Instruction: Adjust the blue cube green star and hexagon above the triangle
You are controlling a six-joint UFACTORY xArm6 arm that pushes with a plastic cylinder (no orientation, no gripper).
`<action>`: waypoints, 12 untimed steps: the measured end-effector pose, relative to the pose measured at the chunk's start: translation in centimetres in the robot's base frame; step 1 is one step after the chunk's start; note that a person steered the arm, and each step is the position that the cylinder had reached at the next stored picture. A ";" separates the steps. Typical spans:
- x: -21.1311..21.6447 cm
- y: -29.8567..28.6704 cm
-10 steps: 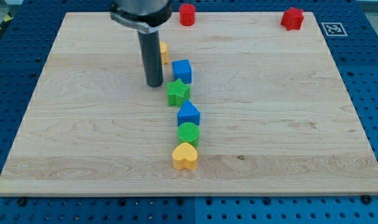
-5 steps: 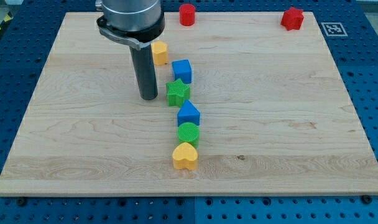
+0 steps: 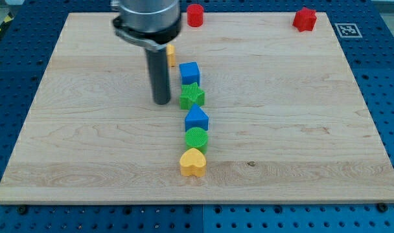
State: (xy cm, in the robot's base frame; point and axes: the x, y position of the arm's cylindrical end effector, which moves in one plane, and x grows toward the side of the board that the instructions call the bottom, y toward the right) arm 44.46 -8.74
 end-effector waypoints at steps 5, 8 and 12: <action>-13.4 -3.3; -12.5 -2.0; -10.4 1.8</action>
State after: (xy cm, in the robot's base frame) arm 34.06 -6.95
